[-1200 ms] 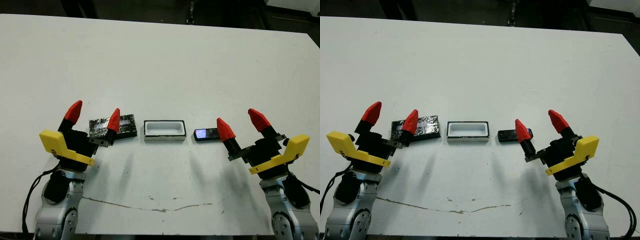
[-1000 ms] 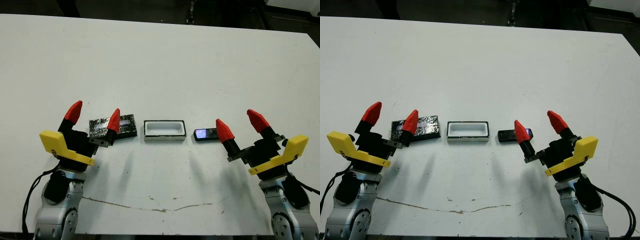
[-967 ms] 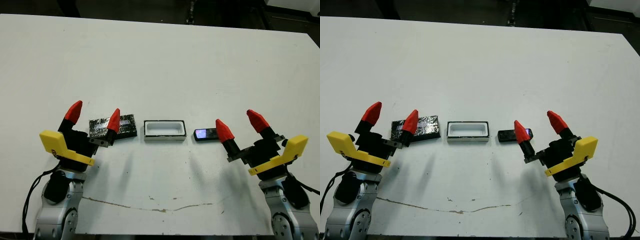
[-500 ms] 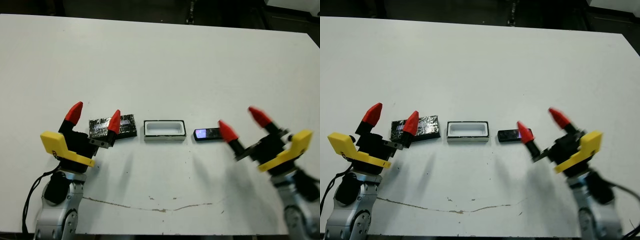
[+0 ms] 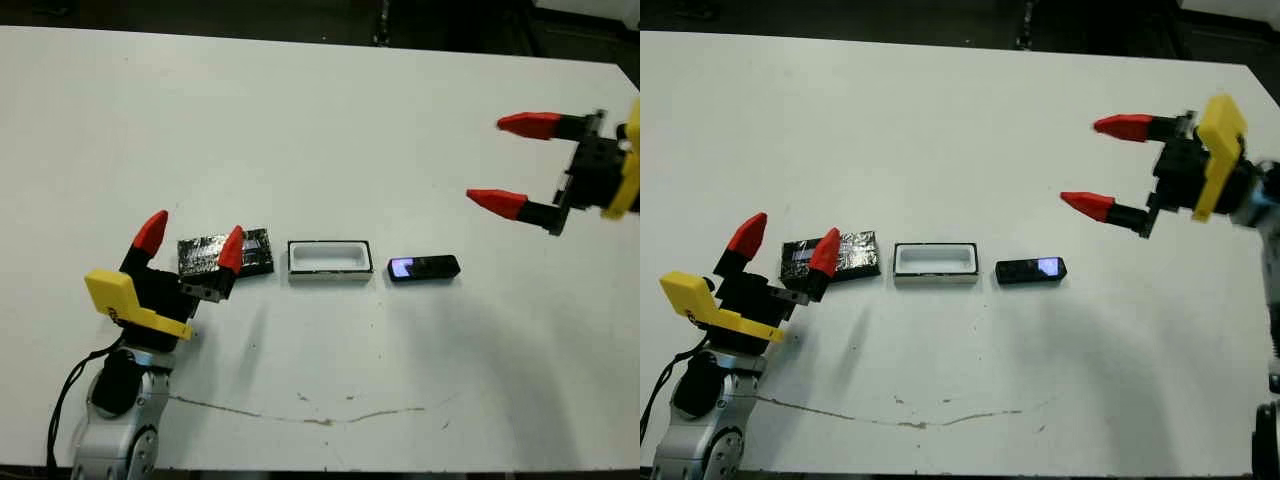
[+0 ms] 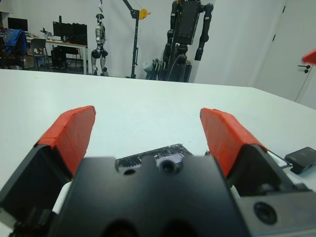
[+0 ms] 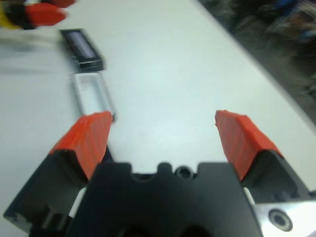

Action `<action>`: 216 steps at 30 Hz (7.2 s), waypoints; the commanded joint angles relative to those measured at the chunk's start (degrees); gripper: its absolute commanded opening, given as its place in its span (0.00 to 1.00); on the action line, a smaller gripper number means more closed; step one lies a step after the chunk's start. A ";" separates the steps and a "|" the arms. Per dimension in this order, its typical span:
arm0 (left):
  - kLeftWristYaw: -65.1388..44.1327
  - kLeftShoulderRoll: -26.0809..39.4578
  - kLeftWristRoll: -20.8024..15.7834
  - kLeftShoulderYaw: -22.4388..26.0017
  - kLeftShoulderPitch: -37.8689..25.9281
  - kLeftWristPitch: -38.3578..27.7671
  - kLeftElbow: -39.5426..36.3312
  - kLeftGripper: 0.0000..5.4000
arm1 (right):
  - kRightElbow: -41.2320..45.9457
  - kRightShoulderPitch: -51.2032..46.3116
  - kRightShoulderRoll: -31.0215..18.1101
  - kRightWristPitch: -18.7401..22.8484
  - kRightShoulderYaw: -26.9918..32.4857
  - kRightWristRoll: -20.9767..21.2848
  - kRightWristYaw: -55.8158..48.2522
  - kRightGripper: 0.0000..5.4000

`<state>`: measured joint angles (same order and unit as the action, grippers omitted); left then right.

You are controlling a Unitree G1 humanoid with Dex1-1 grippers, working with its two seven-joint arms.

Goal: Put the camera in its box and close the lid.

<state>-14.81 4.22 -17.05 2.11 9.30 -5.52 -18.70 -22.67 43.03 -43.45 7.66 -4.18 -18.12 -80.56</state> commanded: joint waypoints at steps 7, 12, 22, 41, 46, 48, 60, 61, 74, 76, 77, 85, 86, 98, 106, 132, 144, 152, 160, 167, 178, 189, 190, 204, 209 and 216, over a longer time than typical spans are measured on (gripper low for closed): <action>0.15 0.31 0.76 0.27 0.03 -0.38 1.00 1.00 | -11.18 8.41 1.56 -7.07 -13.39 7.69 -11.94 1.00; 0.07 0.23 0.52 0.28 -0.20 -0.18 1.19 1.00 | -12.49 9.40 2.85 -5.38 -17.61 10.22 -11.94 1.00; -0.43 0.99 1.08 0.02 -0.04 -0.05 1.02 1.00 | -13.70 8.32 6.00 -2.05 -18.28 14.87 -11.93 1.00; -0.35 0.18 -1.27 0.46 -0.12 -0.13 1.05 1.00 | -14.51 3.73 8.91 -1.83 -15.06 14.61 -11.00 1.00; -0.14 0.11 -1.06 0.43 0.32 -0.39 0.74 1.00 | -7.40 -0.31 7.67 0.37 -15.41 16.42 -7.89 0.98; -0.12 0.13 -0.91 0.42 0.38 -0.53 0.70 1.00 | -4.81 -2.01 7.37 1.18 -15.22 16.61 -6.93 0.96; 0.44 -0.07 -0.19 0.34 0.51 -0.71 0.67 1.00 | 0.59 -10.46 8.23 -4.19 -12.94 15.23 0.09 0.64; 0.30 -0.10 -0.66 0.39 0.54 -0.45 0.56 1.00 | 0.98 -11.12 8.29 -5.12 -12.54 14.86 0.57 0.61; 0.09 -0.26 -0.79 0.16 0.01 -0.63 0.92 1.00 | 5.00 -12.96 7.86 -7.47 -10.58 12.99 3.57 0.31; -0.02 -0.20 -0.84 0.04 -0.11 -0.41 0.94 1.00 | 5.78 -12.41 7.43 -7.12 -10.15 12.85 3.65 0.31; -0.06 -0.19 -0.77 -0.01 -0.19 -0.47 0.98 1.00 | 6.42 -12.16 7.12 -6.18 -9.98 12.93 3.88 0.31; 0.16 -0.25 0.13 -0.33 -0.62 -0.70 1.32 1.00 | 9.37 -7.75 5.94 1.38 -7.79 11.65 3.91 0.31; 0.16 -0.25 0.23 -0.38 -0.57 -0.75 1.32 1.00 | 9.36 -6.65 6.03 1.82 -7.66 11.59 3.94 0.31; 0.31 -0.41 1.12 -0.97 -0.24 -1.47 1.38 1.00 | 2.53 6.94 11.98 10.27 -6.76 6.34 2.77 0.31; 0.52 -1.10 1.41 -1.58 0.21 -2.13 0.96 1.00 | -2.97 8.92 20.53 6.49 -9.43 6.93 3.67 0.31; 0.18 -1.10 0.24 -1.17 0.56 -1.91 0.91 1.00 | -9.19 5.13 28.63 5.74 -13.90 8.81 0.92 0.31; 0.38 -0.77 1.51 -1.02 0.87 -2.66 1.03 1.00 | -10.55 4.96 29.19 1.51 -14.24 9.75 0.91 0.31; 0.44 -0.88 0.66 -0.97 1.30 -1.90 0.47 1.00 | -11.73 4.32 29.27 1.55 -14.30 10.21 0.84 0.31; 0.40 -0.84 0.54 -0.86 1.80 -1.76 0.07 1.00 | -12.50 3.69 28.92 1.51 -15.22 11.48 1.07 0.31; 0.26 -0.63 0.04 -0.87 2.24 -1.49 -0.31 1.00 | -12.41 2.60 27.85 1.82 -15.95 13.11 2.18 0.31; 1.14 -1.08 1.09 -1.32 2.47 -1.58 -0.73 1.00 | -9.41 1.00 24.35 3.06 -16.85 14.40 2.38 0.31; 0.23 -0.84 -0.14 -0.86 2.58 -1.77 -0.54 1.00 | -8.41 0.47 21.78 4.83 -17.34 14.25 2.26 0.31; 0.11 -0.88 -0.41 -0.84 2.53 -1.78 -0.50 1.00 | -8.32 0.45 21.69 4.98 -17.38 14.19 2.19 0.31; 0.58 -0.82 0.06 -1.18 2.55 -1.53 -0.78 1.00 | -6.27 1.13 19.78 -1.66 -18.65 14.98 1.55 0.57; 0.27 -0.69 -0.22 -1.28 2.40 -1.34 -0.66 1.00 | -7.79 1.80 19.69 -6.26 -16.88 14.09 0.79 0.70; 0.49 -0.69 0.05 -1.46 2.29 -0.75 -0.82 1.00 | -2.28 0.97 17.66 -0.48 -13.25 11.04 0.08 0.89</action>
<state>-14.33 3.14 -17.52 0.85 11.14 -6.92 -19.42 -26.55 44.97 -24.10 5.75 -18.75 -6.02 -80.13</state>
